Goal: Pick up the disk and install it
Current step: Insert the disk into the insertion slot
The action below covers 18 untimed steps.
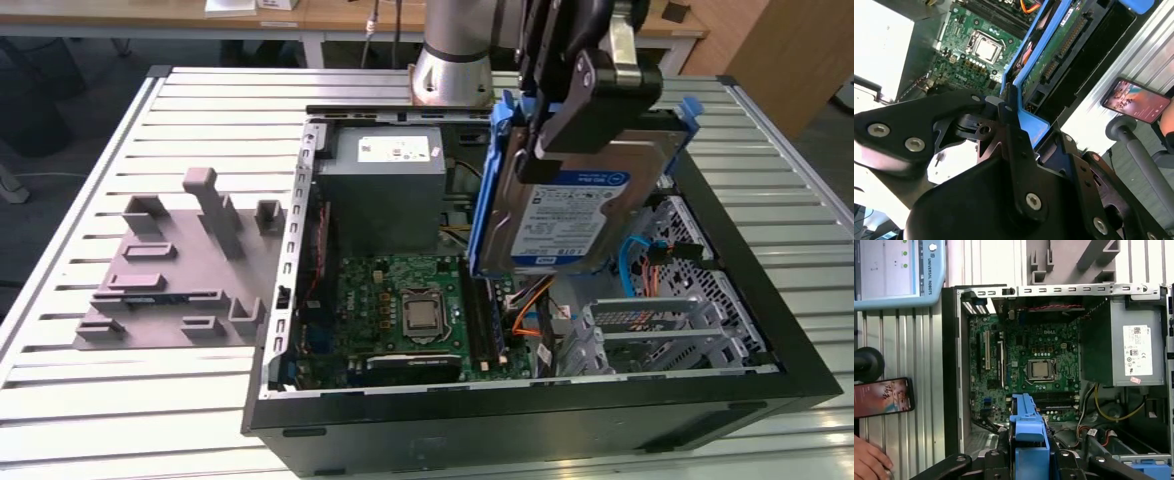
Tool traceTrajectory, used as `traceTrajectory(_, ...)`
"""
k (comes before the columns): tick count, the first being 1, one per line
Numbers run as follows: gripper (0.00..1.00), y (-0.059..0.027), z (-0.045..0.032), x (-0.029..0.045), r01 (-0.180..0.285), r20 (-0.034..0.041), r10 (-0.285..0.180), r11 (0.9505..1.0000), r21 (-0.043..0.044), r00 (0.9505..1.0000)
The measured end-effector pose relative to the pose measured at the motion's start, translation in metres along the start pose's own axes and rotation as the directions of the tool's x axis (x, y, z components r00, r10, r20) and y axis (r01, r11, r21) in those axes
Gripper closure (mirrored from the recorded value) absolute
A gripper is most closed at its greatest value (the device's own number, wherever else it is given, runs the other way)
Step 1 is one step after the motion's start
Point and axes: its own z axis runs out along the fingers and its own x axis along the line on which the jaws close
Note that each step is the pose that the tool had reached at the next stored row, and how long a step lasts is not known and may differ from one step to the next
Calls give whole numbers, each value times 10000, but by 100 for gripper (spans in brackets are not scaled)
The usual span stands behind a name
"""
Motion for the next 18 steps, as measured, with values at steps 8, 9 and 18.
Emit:
traceTrajectory(8, 63, -47, 37, 56, -1, 6, 1, 10000, -1, 10000)
traceTrajectory(9, 63, -53, 38, 57, 0, 7, 0, 10000, 0, 10000)
traceTrajectory(18, 63, -134, 40, 64, 0, 8, 0, 10000, 0, 10000)
